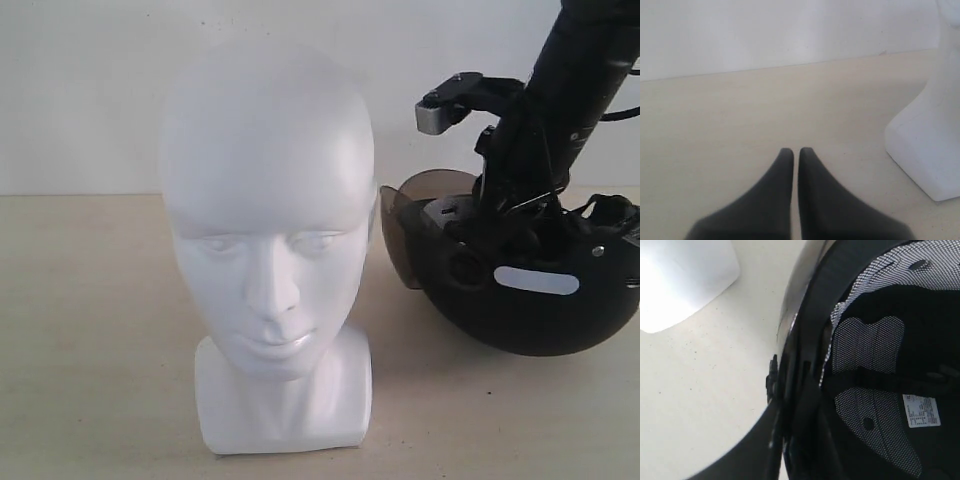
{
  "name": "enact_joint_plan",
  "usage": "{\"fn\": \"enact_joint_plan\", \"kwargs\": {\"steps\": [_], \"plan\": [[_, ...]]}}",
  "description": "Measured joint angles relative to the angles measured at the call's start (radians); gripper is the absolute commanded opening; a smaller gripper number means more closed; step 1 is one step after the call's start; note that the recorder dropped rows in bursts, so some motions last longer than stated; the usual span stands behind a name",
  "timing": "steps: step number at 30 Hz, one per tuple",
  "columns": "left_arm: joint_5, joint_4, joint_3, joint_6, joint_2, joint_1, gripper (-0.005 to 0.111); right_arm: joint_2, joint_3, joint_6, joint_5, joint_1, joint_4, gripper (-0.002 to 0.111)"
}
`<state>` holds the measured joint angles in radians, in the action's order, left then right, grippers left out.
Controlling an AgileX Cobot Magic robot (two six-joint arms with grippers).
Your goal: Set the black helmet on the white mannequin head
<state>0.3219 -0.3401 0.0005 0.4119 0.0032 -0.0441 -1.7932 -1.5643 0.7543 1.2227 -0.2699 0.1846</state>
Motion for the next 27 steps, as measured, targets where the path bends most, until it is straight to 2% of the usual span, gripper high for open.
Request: {"fn": "enact_joint_plan", "kwargs": {"steps": [8, 14, 25, 27], "plan": [[0.000, 0.000, 0.000, 0.000, 0.000, 0.000, 0.004, 0.079, 0.156, 0.176, 0.000, 0.000, -0.002, 0.000], [0.000, 0.000, 0.000, 0.000, 0.000, 0.000, 0.004, 0.171, 0.269, 0.353, -0.008, 0.000, -0.074, 0.000], [0.000, 0.000, 0.000, 0.000, 0.000, 0.000, 0.004, 0.338, 0.280, 0.334, 0.008, 0.000, -0.135, 0.000], [0.000, 0.000, 0.000, 0.000, 0.000, 0.000, 0.004, 0.346, 0.280, 0.286, 0.010, 0.000, -0.127, 0.005]]}}
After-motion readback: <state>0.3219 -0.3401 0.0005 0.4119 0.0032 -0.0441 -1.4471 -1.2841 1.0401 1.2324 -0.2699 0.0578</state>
